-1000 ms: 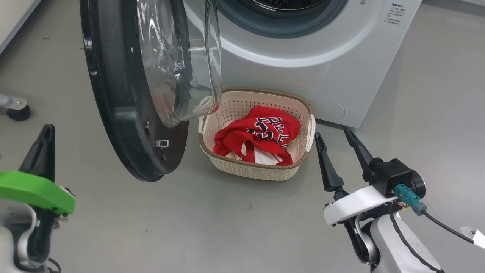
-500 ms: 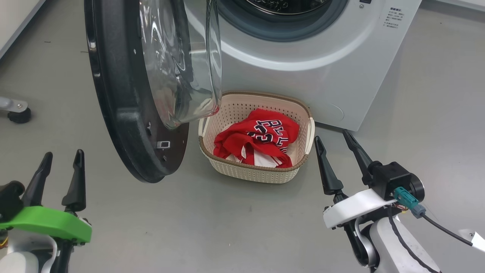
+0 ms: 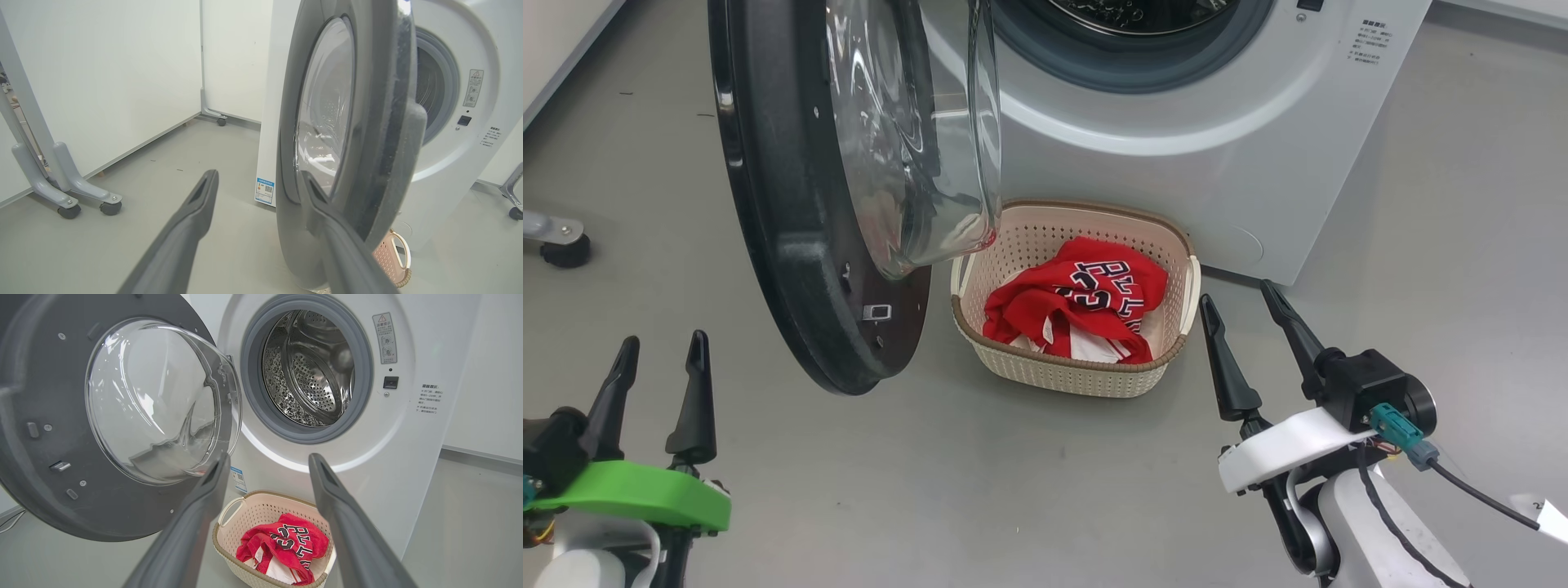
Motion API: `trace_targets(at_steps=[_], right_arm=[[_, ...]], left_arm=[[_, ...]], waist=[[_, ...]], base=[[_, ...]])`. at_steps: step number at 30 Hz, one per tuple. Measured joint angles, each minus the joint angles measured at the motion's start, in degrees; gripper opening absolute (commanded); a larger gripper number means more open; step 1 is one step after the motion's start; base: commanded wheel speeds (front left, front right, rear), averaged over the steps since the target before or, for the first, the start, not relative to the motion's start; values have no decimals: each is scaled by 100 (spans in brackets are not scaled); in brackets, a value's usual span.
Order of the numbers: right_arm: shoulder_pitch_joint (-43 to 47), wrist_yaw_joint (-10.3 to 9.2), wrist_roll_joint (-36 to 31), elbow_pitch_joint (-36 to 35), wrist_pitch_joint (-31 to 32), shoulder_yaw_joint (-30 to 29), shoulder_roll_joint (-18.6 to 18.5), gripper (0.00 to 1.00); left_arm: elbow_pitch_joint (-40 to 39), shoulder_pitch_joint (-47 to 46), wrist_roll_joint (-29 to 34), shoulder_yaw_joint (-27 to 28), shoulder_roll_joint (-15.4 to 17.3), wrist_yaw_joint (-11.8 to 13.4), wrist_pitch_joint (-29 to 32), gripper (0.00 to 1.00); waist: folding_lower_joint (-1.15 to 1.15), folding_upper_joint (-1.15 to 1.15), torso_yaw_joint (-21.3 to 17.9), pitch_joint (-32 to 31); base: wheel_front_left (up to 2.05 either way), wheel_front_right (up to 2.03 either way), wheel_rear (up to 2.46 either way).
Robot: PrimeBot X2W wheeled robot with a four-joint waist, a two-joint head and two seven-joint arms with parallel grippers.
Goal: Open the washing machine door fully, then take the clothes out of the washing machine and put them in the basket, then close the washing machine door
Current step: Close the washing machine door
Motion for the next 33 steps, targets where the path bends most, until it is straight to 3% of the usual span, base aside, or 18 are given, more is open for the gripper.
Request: trace_targets(at_steps=[33], right_arm=[[119, 1, 90, 80, -8, 96, 43, 100]], left_arm=[[417, 19, 1, -237, 175, 0, -342, 100]], waist=[[0, 0, -33, -191]], base=[[0, 0, 0]])
